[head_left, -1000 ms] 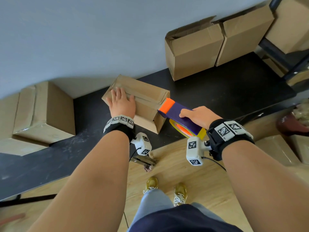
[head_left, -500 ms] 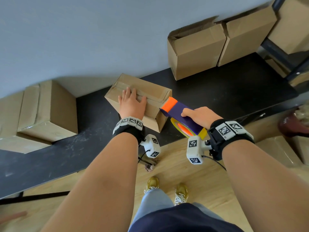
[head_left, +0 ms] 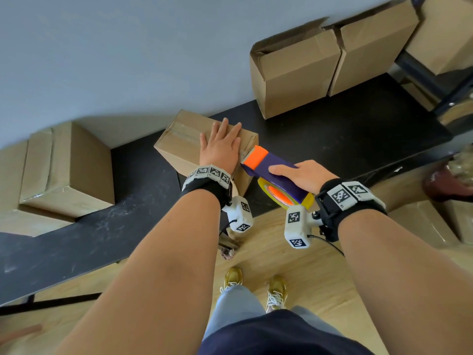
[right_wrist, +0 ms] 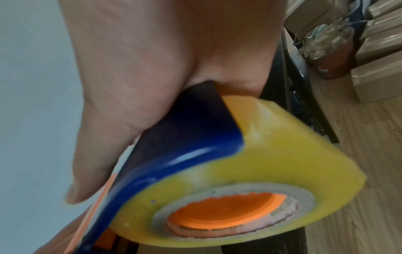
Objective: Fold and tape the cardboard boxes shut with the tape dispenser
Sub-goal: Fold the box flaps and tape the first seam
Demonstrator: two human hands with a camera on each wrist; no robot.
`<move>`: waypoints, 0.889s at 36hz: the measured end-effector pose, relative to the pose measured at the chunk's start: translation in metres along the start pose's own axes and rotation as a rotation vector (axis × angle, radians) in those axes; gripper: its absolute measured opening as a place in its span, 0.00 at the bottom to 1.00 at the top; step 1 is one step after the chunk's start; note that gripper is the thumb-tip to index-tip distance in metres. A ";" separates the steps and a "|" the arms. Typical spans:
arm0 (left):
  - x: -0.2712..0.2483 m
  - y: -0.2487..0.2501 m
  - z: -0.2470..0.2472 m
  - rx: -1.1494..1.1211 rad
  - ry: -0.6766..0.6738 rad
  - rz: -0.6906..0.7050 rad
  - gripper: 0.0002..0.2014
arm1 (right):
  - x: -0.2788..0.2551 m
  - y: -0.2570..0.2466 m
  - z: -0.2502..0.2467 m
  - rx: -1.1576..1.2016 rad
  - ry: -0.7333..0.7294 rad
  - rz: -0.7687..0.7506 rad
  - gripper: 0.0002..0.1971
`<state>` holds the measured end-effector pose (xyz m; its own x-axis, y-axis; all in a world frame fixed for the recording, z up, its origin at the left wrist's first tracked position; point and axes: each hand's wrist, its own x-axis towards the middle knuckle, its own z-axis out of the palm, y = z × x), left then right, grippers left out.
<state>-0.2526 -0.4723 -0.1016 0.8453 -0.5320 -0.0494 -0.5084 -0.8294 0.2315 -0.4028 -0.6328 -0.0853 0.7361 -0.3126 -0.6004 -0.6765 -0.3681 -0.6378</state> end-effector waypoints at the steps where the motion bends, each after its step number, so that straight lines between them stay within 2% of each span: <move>1: 0.001 -0.001 0.001 0.009 -0.001 0.002 0.23 | 0.000 0.002 0.000 0.016 -0.001 -0.003 0.32; 11: 0.002 -0.001 0.003 0.025 0.011 -0.001 0.23 | 0.000 0.010 -0.014 0.026 -0.036 -0.052 0.30; 19: 0.003 0.001 0.003 0.044 0.007 -0.008 0.23 | -0.003 0.040 -0.022 0.040 -0.050 0.015 0.28; 24: 0.001 0.002 0.002 0.037 0.022 -0.006 0.23 | 0.005 0.037 -0.012 0.020 -0.008 0.032 0.32; 30: -0.005 0.005 0.000 -0.026 0.076 -0.021 0.23 | 0.014 0.026 0.002 -0.041 0.044 0.065 0.42; 32: -0.009 0.008 -0.002 -0.028 0.105 -0.013 0.23 | 0.017 0.023 0.004 -0.072 0.063 0.080 0.41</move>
<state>-0.2641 -0.4739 -0.0973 0.8651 -0.4991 0.0489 -0.4937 -0.8304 0.2583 -0.4061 -0.6427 -0.1121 0.6813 -0.3968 -0.6151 -0.7315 -0.4011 -0.5514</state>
